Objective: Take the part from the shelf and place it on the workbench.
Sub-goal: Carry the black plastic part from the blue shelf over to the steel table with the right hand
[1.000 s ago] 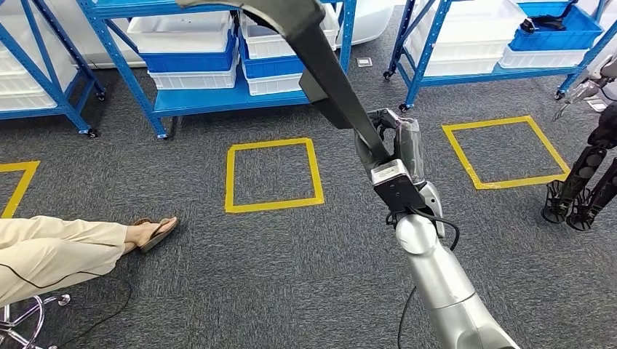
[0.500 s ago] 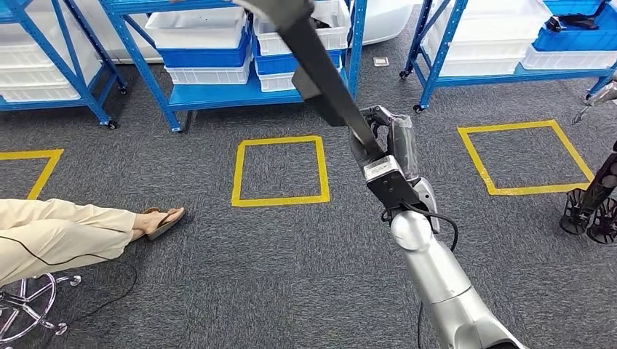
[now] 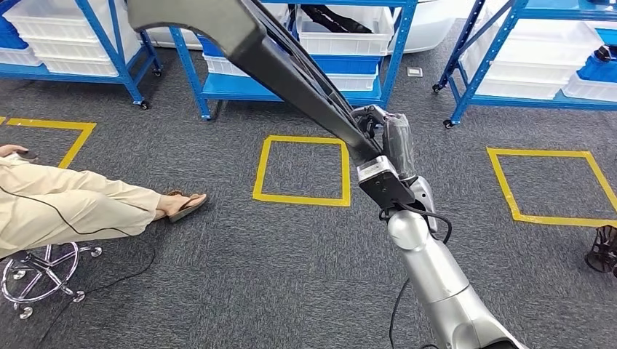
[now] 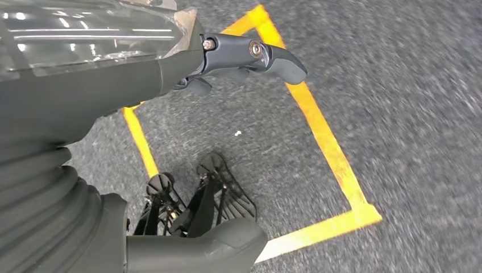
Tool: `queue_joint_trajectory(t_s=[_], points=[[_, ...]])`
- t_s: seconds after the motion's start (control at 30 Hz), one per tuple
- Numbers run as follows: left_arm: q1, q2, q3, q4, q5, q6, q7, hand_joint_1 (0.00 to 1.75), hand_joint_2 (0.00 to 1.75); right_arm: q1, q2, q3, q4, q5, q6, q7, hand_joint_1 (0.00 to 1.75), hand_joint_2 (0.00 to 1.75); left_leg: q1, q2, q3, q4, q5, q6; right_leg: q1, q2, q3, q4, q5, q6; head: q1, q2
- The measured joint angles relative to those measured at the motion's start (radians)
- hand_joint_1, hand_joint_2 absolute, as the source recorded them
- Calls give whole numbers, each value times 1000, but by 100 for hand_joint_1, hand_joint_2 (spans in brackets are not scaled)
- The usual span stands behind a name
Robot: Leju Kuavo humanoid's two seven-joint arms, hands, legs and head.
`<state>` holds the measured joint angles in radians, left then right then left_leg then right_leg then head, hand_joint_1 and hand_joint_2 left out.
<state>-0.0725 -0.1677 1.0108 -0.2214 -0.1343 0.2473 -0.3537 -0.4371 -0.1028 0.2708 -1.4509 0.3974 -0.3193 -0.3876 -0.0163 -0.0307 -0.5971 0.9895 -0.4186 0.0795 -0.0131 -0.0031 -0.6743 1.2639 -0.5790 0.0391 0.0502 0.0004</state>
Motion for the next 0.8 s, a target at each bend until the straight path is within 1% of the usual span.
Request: queue_joint_trajectory(t_s=[0.03,0.07,0.1,0.13,0.17,0.2,0.23,0.27,0.3,0.33,0.37,0.4,0.43,0.47,0.5,0.53,0.57,0.6,0.63,0.67,0.7,0.77,0.8], points=[[0,-1,-1,0,-1,5,5,0,175,-4,0,1,1,2,0,1,175,175,1,-10,-1,3,0,-2,-4,2,25,-55,29,13,0,0],[1,-2,-2,0,-2,9,9,0,175,-9,0,2,2,4,0,2,175,175,2,-20,-3,9,-2,-5,-9,11,59,-126,56,22,0,0],[1,-3,-4,0,-4,12,12,0,175,-13,0,2,2,7,0,3,175,175,1,-29,-6,15,-4,-11,-10,18,87,-188,77,24,0,0],[1,-3,-4,0,-6,13,14,0,175,-15,1,3,1,10,0,4,175,175,0,-36,-11,20,-6,-17,-10,23,105,-225,87,18,0,0],[1,-4,-5,0,-8,12,15,0,175,-16,2,4,1,12,-1,5,175,175,1,-41,-16,24,-6,-24,-8,25,112,-242,91,9,-1,0],[2,-4,-5,0,-9,10,16,0,175,-16,4,6,0,13,-2,7,175,175,1,-46,-20,25,-4,-31,-5,20,112,-243,94,-2,-1,0],[3,-3,-5,0,-10,7,16,0,175,-17,6,7,0,14,-2,8,175,175,4,-48,-24,26,-3,-37,-7,14,112,-245,98,-11,-1,0],[4,-3,-6,0,-11,5,16,0,175,-18,7,8,0,15,-3,10,175,175,6,-41,-29,33,-7,-42,-10,8,112,-247,102,-19,-1,0],[4,-2,-6,0,-11,3,16,0,175,-20,9,10,0,16,-3,12,175,175,8,-29,-39,53,-22,-49,-13,2,113,-250,104,-27,-2,0],[4,-2,-6,0,-11,2,16,0,175,-21,11,11,-1,17,-4,12,175,175,11,-12,-57,93,-47,-55,-17,-4,114,-252,106,-34,-3,0],[3,-3,-7,0,-11,2,16,0,175,-22,13,11,-2,17,-4,13,175,175,15,5,-84,152,-79,-63,-17,-10,114,-252,106,-39,-4,0],[3,-3,-7,0,-11,1,16,0,175,-22,14,12,-2,17,-5,13,175,175,20,15,-115,218,-110,-70,-17,-17,114,-252,106,-41,-5,0],[3,-2,-7,0,-11,1,16,0,175,-22,15,12,-2,17,-5,13,175,175,26,20,-144,277,-132,-76,-17,-24,114,-252,106,-41,-5,0],[3,-2,-7,0,-11,1,17,0,175,-22,16,12,-2,17,-5,13,175,175,31,23,-160,308,-138,-82,-18,-32,113,-252,105,-41,-5,0],[3,-2,-7,0,-11,2,17,0,175,-21,17,13,-2,18,-5,13,175,175,37,27,-157,300,-124,-86,-19,-40,114,-252,105,-41,-5,0],[3,-1,-7,0,-12,2,18,0,175,-22,19,13,-2,20,-5,13,175,175,43,33,-135,256,-97,-91,-22,-48,114,-252,104,-39,-5,0],[3,-1,-7,0,-12,2,19,0,175,-22,20,13,-2,23,-5,13,175,175,47,48,-97,186,-64,-95,-23,-55,116,-252,103,-37,-5,0],[2,-2,-7,1,-13,3,20,0,175,-22,22,13,-2,26,-5,13,175,175,48,67,-59,118,-39,-98,-21,-61,117,-251,101,-32,-6,0],[0,-2,-7,0,-13,3,21,0,175,-23,23,14,-3,29,-6,13,175,175,48,81,-33,68,-24,-97,-19,-67,118,-251,98,-25,-4,0],[-1,-2,-7,0,-13,3,22,0,175,-25,24,14,-4,32,-6,13,175,175,45,90,-19,40,-19,-94,-15,-73,120,-252,97,-18,-2,0],[-2,-3,-7,0,-14,3,23,0,175,-26,25,15,-5,34,-7,13,175,175,41,87,-19,35,-21,-89,-10,-79,121,-254,97,-10,0,0],[-1,-2,-7,0,-14,4,25,0,175,-27,29,16,-8,37,-7,13,175,175,35,66,-22,30,-16,-71,-7,-90,123,-259,96,7,3,0],[-1,-2,-7,0,-15,4,25,0,175,-27,30,16,-9,39,-8,13,175,175,32,57,-21,25,-11,-60,-8,-80,119,-250,89,13,3,0]])
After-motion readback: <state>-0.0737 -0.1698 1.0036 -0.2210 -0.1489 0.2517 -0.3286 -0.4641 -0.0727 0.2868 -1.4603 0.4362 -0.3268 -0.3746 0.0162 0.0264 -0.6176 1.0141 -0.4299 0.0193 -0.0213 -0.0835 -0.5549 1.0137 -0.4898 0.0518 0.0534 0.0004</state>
